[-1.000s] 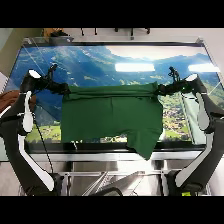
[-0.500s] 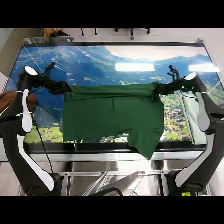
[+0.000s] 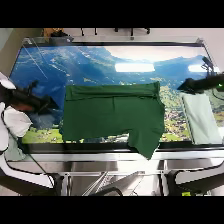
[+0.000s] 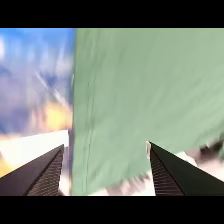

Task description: Fold the shirts.

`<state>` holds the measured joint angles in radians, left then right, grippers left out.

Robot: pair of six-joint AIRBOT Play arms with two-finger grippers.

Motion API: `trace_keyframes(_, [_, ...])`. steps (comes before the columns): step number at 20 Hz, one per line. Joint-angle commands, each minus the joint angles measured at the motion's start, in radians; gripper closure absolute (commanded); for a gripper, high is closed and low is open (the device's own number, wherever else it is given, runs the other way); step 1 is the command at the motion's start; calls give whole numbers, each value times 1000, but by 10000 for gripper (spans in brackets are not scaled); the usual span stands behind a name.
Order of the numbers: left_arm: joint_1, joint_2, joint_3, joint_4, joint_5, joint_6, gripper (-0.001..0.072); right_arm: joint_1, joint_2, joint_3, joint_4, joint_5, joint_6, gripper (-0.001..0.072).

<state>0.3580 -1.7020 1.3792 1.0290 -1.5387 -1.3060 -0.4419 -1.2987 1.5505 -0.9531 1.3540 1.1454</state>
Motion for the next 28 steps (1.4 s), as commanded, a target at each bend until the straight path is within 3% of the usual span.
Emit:
trace_keyframes(1, [45,134,-372,-12,122,61,136,-79,125,-184,-8,12,9,387])
trace_keyframes(9, [-51,181,-628,-183,282,206,141,-168,336,-618,-13,-18,34,384])
trace_keyframes(10, [-66,181,-623,-184,289,207,313,-167,358,-666,-27,-23,46,370])
trace_keyframes(11, [-77,181,-605,-184,290,208,506,-167,379,-718,-42,-34,64,236])
trace_keyframes(12, [-85,181,-580,-184,280,208,629,-167,396,-766,-40,-49,68,184])
trace_keyframes(13, [-90,181,-555,-185,262,208,690,-165,406,-816,-32,-66,67,184])
trace_keyframes(20, [-96,181,-496,-185,215,194,690,-27,413,-1091,136,-241,3,189])
trace_keyframes(24, [-95,181,-514,-185,234,200,690,102,407,-1115,190,-285,3,191])
trace_keyframes(25, [-95,181,-513,-185,233,200,690,113,407,-1115,225,-285,-22,221])
trace_keyframes(26, [-95,181,-513,-185,230,199,690,114,408,-1115,259,-275,-51,313])
trace_keyframes(28, [-95,181,-513,-184,211,199,690,104,415,-1115,257,-239,-61,347])
